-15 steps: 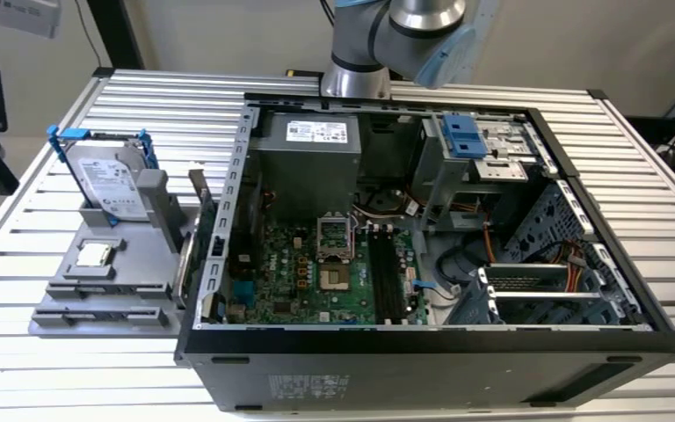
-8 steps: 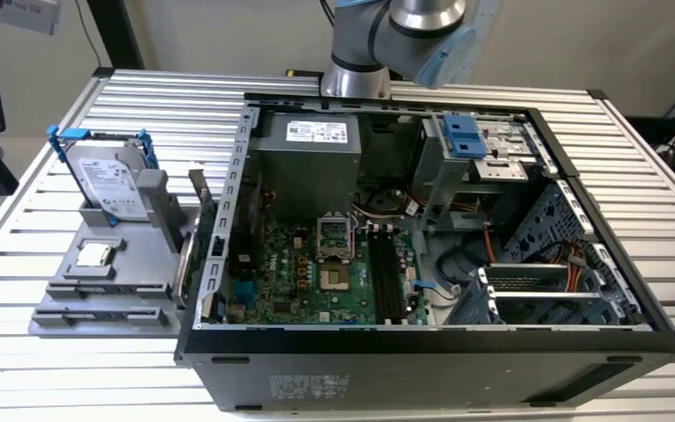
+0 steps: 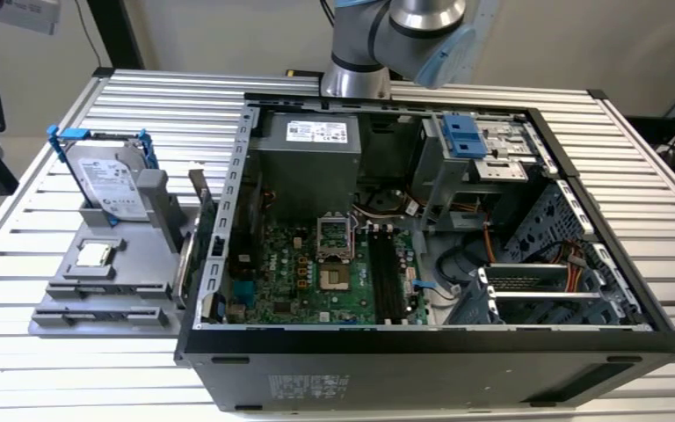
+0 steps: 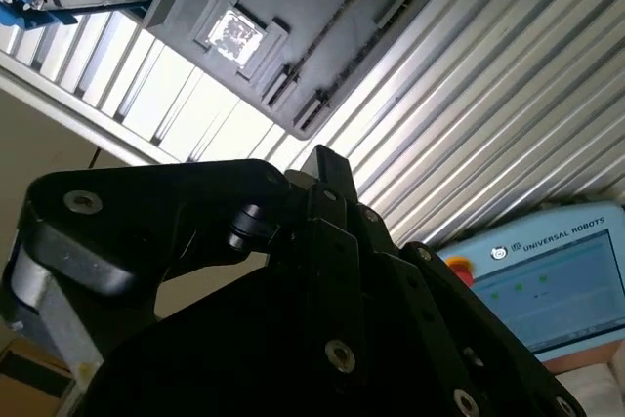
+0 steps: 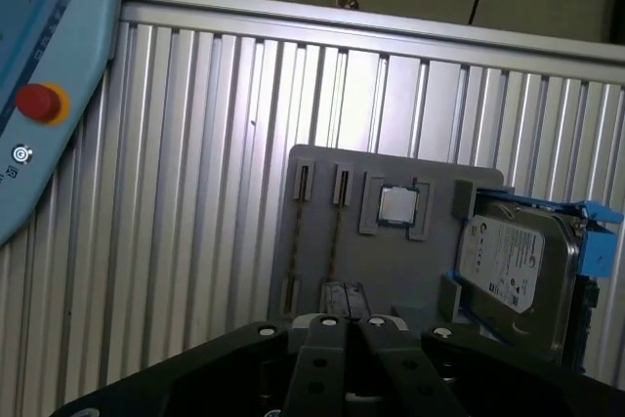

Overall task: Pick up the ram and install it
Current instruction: 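Pick up the ram and move it above insertion slot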

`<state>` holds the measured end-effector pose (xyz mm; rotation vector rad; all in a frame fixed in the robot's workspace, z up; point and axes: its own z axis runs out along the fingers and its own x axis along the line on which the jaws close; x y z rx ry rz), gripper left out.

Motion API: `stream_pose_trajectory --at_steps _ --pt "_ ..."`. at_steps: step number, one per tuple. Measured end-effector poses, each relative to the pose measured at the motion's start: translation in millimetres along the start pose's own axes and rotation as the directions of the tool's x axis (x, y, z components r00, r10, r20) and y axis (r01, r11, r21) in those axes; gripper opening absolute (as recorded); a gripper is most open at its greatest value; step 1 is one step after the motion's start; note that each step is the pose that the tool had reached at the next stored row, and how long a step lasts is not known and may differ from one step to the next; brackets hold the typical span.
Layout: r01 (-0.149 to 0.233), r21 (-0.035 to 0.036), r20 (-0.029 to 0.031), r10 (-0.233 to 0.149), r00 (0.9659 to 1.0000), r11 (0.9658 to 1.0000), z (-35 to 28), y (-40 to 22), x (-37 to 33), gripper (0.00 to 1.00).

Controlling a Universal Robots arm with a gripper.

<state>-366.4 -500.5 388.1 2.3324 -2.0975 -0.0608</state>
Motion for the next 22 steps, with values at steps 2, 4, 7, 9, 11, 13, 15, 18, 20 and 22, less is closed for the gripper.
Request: stream_pose_trajectory --at_steps 2,4,7,9,11,13,15,18,20,22 --pt "0.001 0.0 -0.0001 -0.001 1.0 1.0 0.0 0.0 0.0 1.0" --pt "0.002 0.0 -0.0001 -0.002 1.0 1.0 0.0 0.0 0.0 1.0" --pt "0.004 -0.0001 -0.0001 -0.004 1.0 1.0 0.0 0.0 0.0 1.0" --pt "0.005 -0.0001 -0.0001 -0.005 1.0 1.0 0.0 0.0 0.0 1.0" --pt "0.001 0.0001 0.0 -0.001 1.0 1.0 0.4 -0.1 0.0 1.0" --pt "-0.023 0.0006 0.0006 0.023 0.9997 0.9997 2.0 -0.1 0.0 1.0" --pt "-0.053 0.0013 0.0015 0.053 0.9986 0.9986 4.4 -0.1 0.1 1.0" --pt "-0.08 0.002 0.0024 0.08 0.9968 0.9968 9.1 -0.2 0.2 1.0" --pt "-0.081 0.0021 0.0024 0.081 0.9967 0.9967 11.7 -0.4 0.2 1.0" --pt "-0.082 0.0024 0.0025 0.082 0.9967 0.9967 13.6 -0.5 0.2 1.0"
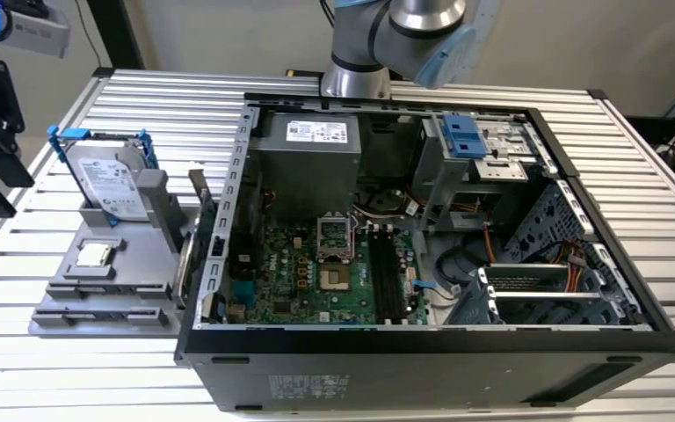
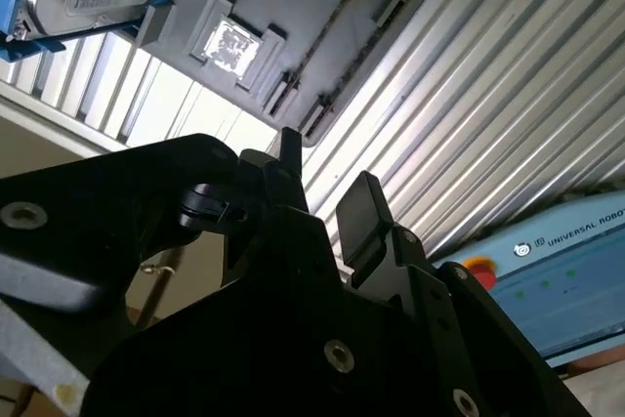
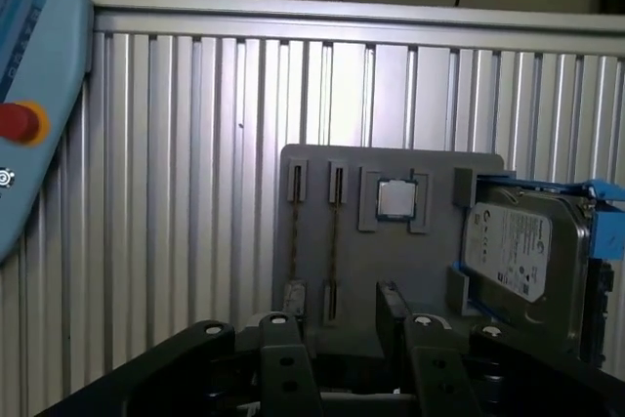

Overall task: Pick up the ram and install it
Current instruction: 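Pick up the ram and move it above insertion slot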

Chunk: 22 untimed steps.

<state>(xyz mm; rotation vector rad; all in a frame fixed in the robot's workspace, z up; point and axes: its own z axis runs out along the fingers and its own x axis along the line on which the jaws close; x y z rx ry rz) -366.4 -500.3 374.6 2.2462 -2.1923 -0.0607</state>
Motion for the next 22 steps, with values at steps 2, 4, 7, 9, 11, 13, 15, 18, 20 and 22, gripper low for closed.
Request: stream_pose_trajectory --at_steps 2,4,7,9,11,13,15,18,20,22 --pt "0.0 -0.0002 -0.0002 0.0 1.0 1.0 -0.1 0.1 0.0 1.0" --pt "0.0 -0.0002 -0.0005 0.0 1.0 1.0 0.0 0.1 0.0 1.0" --pt "0.0 0.0 -0.0003 0.0 1.0 1.0 2.5 0.0 0.0 1.0" --pt "0.0 -0.0001 -0.0004 0.0 1.0 1.0 5.2 -0.1 0.1 1.0" --pt "0.0 0.0 -0.0003 0.0 1.0 1.0 7.7 -0.2 0.1 1.0" --pt "0.0 0.0 -0.0003 0.0 1.0 1.0 10.0 -0.2 0.2 1.0" --pt "0.0 -0.0001 -0.0004 0.0 1.0 1.0 12.3 -0.3 0.3 1.0" --pt "0.0 0.0006 -0.0004 0.0 1.0 1.0 15.6 -0.3 0.3 1.0" --pt "0.0 0.0021 -0.0004 0.0 1.0 1.0 17.6 -0.4 0.4 1.0" --pt "0.0 0.0034 -0.0005 0.0 1.0 1.0 19.3 -0.5 0.4 1.0"
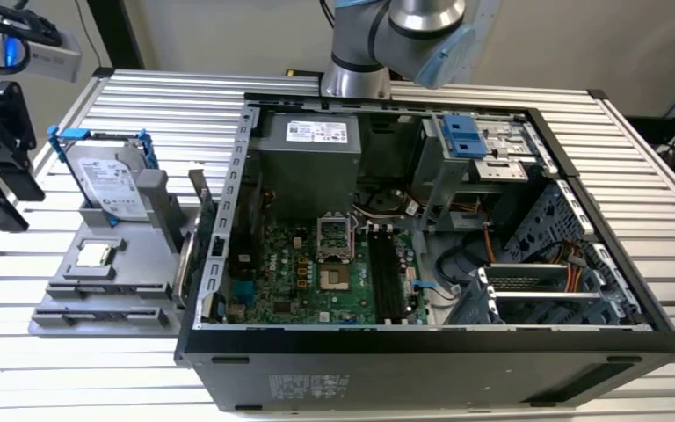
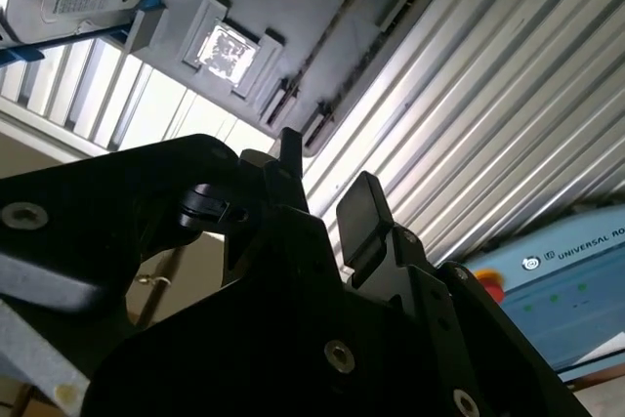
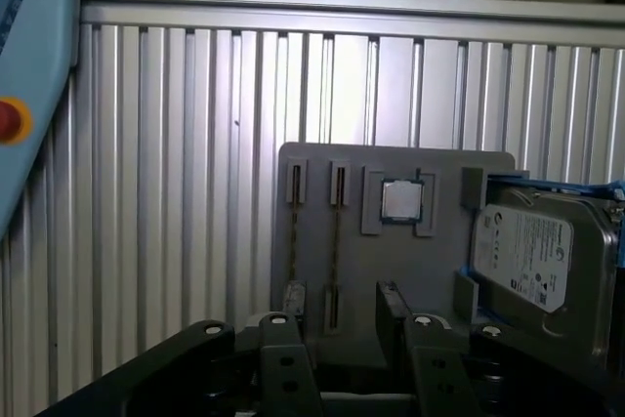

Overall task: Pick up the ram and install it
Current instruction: 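Pick up the ram and move it above insertion slot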

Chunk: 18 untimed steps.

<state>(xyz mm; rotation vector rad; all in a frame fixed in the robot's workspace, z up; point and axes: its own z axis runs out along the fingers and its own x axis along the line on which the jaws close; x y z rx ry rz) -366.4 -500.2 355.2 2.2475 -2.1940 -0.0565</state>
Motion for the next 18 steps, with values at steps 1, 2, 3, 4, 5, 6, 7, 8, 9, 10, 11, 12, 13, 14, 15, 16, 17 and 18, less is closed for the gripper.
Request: stream_pose_trajectory --at_steps 1,2,3,4,5,6,7,8,9,10,11,12,13,14,15,16,17,18 --pt "0.0 0.0005 0.0 0.0 1.0 1.0 0.9 0.0 0.0 1.0" --pt "0.0 0.0007 0.0 0.0 1.0 1.0 1.9 -0.1 0.0 1.0" --pt "0.0 0.0008 0.0001 0.0 1.0 1.0 3.0 -0.1 0.1 1.0" --pt "0.0 0.0009 0.0001 0.0 1.0 1.0 4.0 -0.1 0.1 1.0" --pt "-0.001 0.0008 0.0 0.001 1.0 1.0 5.0 -0.1 0.1 1.0" --pt "-0.001 0.0008 0.0 0.001 1.0 1.0 5.9 -0.2 0.2 1.0" --pt "-0.004 0.0009 -0.0001 0.004 1.0 1.0 6.9 -0.2 0.2 1.0" --pt "-0.01 0.0011 0.0 0.01 1.0 1.0 7.8 -0.2 0.2 1.0" --pt "-0.016 0.0012 -0.0001 0.016 0.9999 0.9999 8.6 -0.2 0.2 1.0" --pt "-0.021 0.0013 -0.0002 0.021 0.9998 0.9998 9.4 -0.3 0.2 1.0" --pt "-0.025 0.0014 -0.0005 0.025 0.9997 0.9997 10.3 -0.3 0.2 1.0" --pt "-0.026 0.0013 -0.0008 0.026 0.9997 0.9997 11.3 -0.3 0.3 1.0" --pt "-0.026 0.0014 -0.0012 0.026 0.9997 0.9997 12.3 -0.3 0.3 1.0" --pt "-0.026 0.0014 -0.0015 0.026 0.9997 0.9997 13.3 -0.4 0.3 1.0" --pt "-0.026 0.0014 -0.0017 0.026 0.9997 0.9997 14.4 -0.3 0.4 1.0" --pt "-0.026 0.0014 -0.0018 0.026 0.9997 0.9997 15.5 -0.4 0.4 1.0" --pt "-0.026 0.0015 -0.0019 0.026 0.9997 0.9997 16.7 -0.4 0.4 1.0" --pt "-0.026 0.0015 -0.002 0.026 0.9997 0.9997 17.8 -0.3 0.4 1.0"
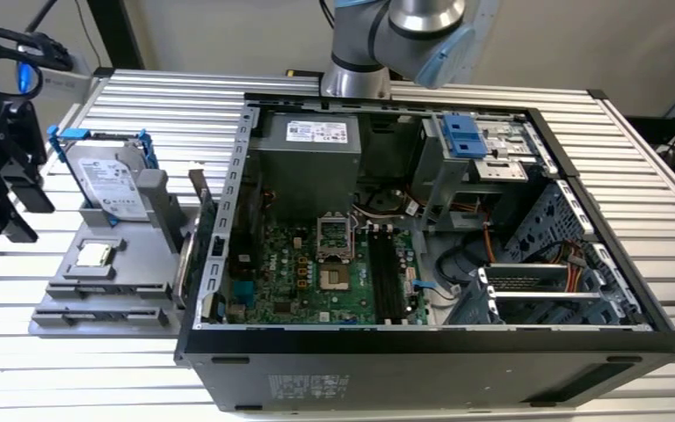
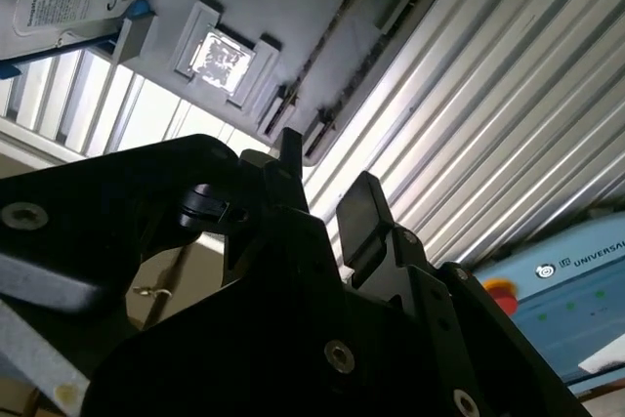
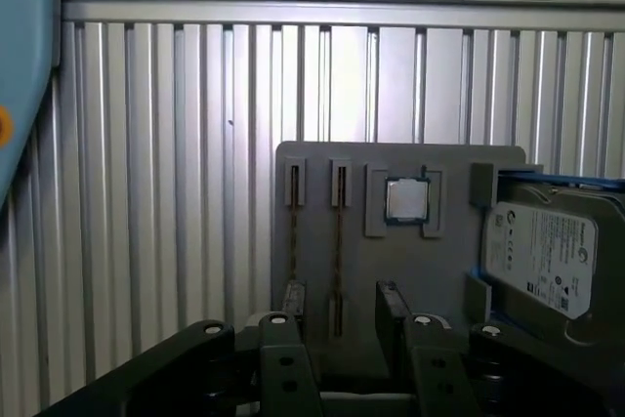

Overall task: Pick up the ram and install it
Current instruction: 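Pick up the ram and move it above insertion slot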

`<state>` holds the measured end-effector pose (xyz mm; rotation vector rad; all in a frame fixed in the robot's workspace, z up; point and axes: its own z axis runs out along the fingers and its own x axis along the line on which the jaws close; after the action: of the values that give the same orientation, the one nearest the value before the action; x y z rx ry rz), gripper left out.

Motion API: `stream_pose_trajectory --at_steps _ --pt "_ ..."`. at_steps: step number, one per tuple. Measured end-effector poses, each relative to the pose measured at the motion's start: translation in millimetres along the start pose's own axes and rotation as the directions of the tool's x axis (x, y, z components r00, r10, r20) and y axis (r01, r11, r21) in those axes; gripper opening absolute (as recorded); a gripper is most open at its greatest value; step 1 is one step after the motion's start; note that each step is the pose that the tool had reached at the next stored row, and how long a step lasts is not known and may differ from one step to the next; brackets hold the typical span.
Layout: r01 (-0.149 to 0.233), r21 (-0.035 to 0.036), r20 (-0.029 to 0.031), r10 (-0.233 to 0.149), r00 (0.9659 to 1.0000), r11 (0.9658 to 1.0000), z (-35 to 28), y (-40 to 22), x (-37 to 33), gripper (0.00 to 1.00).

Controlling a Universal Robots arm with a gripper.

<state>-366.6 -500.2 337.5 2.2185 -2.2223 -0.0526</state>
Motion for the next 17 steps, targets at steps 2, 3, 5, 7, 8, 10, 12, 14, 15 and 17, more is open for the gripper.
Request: stream_pose_trajectory --at_steps 2,3,5,7,8,10,12,14,15,17 --pt "0.0 0.0 -0.0004 0.0 1.0 1.0 2.5 0.0 0.1 1.0" --pt "0.0 -0.0001 -0.0007 0.0 1.0 1.0 3.8 0.0 0.1 1.0" --pt "0.0 -0.0001 -0.0008 0.0 1.0 1.0 6.6 -0.1 0.1 1.0" --pt "0.0 0.0 -0.0008 0.0 1.0 1.0 9.6 -0.2 0.2 1.0" --pt "0.0 -0.0001 -0.0008 0.0 1.0 1.0 11.0 -0.2 0.3 1.0" --pt "0.0 -0.0001 -0.0008 0.0 1.0 1.0 14.2 -0.3 0.3 1.0" --pt "0.0 -0.0001 -0.0008 0.0 1.0 1.0 17.7 -0.3 0.4 1.0" --pt "0.0 -0.0001 -0.0008 0.0 1.0 1.0 20.8 -0.4 1.0 1.0" --pt "0.0 -0.0001 -0.0008 0.0 1.0 1.0 22.3 -0.4 1.6 1.0" --pt "0.0 0.0 -0.0007 0.0 1.0 1.0 25.3 -0.4 2.3 1.0"
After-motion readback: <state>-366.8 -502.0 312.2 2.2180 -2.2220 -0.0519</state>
